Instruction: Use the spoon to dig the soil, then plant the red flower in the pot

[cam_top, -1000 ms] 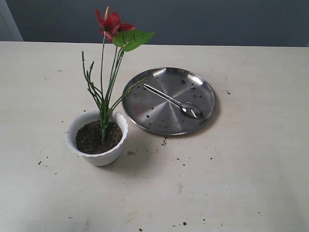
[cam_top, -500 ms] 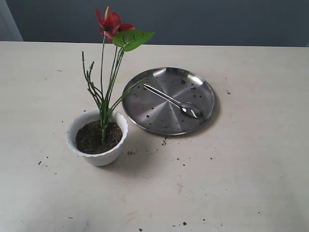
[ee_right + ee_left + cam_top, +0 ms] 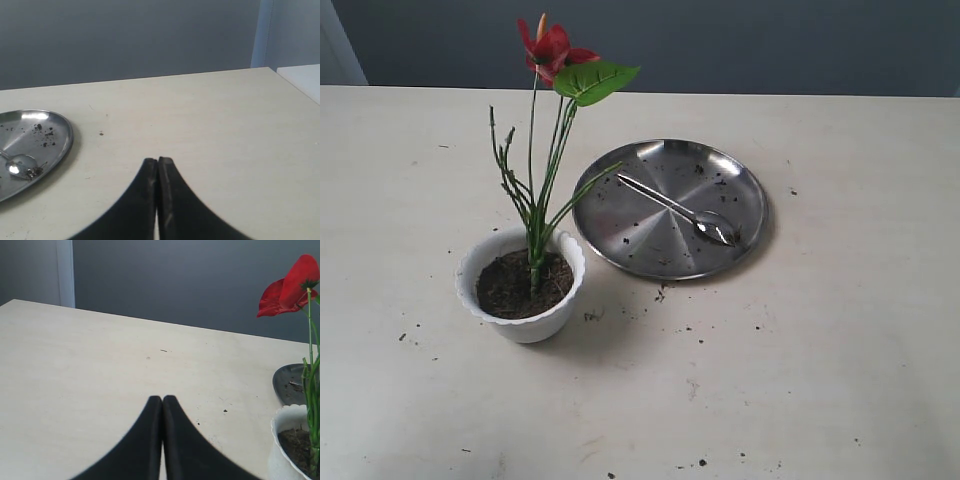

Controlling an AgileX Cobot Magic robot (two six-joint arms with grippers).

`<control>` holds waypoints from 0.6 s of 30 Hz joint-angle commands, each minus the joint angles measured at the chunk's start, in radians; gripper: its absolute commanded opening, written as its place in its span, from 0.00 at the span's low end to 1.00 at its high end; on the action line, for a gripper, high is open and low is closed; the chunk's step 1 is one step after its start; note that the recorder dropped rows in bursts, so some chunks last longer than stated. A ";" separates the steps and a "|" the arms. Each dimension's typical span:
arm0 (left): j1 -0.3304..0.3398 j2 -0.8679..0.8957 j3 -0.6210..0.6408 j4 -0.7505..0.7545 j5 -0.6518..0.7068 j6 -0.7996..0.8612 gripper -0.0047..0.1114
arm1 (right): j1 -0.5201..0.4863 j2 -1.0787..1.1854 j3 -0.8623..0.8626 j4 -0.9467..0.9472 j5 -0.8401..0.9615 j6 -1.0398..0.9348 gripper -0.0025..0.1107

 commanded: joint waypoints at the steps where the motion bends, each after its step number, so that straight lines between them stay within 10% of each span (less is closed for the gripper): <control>1: -0.002 -0.005 0.003 0.002 0.001 -0.001 0.04 | -0.006 -0.007 0.005 0.002 -0.009 -0.003 0.02; 18: -0.002 -0.005 0.003 0.002 0.001 -0.001 0.04 | -0.006 -0.007 0.005 -0.001 -0.014 -0.003 0.02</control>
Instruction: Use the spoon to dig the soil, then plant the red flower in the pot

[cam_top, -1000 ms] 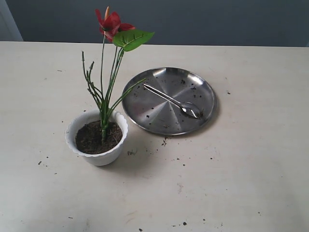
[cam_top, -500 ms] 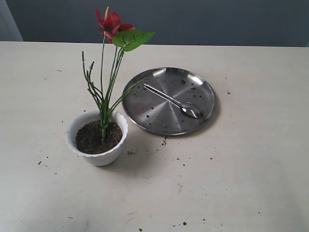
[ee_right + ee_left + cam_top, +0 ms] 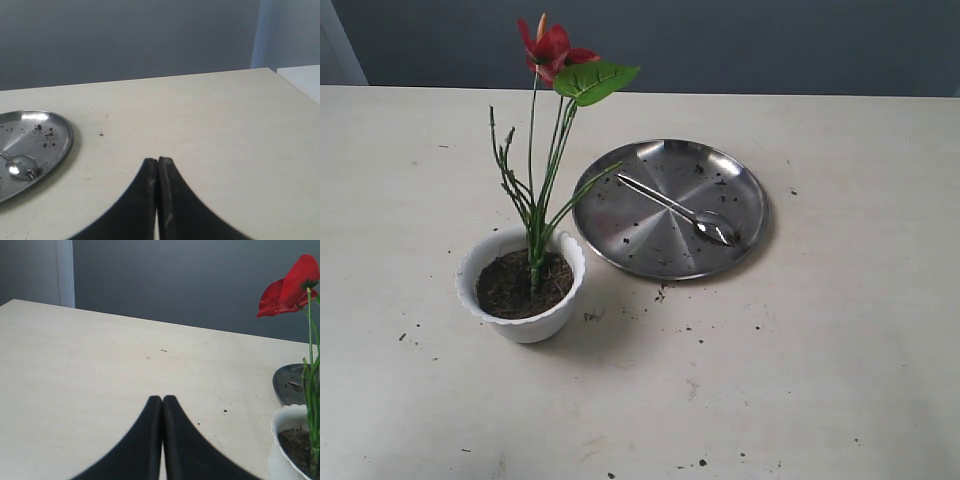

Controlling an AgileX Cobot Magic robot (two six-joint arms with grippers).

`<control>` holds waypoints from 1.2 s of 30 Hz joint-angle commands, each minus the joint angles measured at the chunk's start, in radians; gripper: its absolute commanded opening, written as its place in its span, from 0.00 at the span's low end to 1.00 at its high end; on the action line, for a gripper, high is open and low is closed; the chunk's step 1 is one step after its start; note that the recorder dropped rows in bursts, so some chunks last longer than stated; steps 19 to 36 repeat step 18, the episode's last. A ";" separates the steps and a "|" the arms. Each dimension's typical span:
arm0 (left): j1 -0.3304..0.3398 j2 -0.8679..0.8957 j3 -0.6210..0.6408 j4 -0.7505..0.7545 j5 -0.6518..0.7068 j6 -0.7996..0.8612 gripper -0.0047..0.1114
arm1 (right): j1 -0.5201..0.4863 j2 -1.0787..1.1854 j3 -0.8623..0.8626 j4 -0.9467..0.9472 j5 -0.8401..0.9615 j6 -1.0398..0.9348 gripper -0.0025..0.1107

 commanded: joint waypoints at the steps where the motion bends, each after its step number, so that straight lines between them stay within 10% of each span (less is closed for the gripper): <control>1: -0.002 -0.005 0.003 0.002 0.001 -0.001 0.04 | -0.006 -0.007 0.005 -0.001 -0.014 -0.003 0.02; 36: -0.002 -0.005 0.003 0.002 0.001 -0.001 0.04 | -0.006 -0.007 0.005 0.001 -0.009 -0.003 0.02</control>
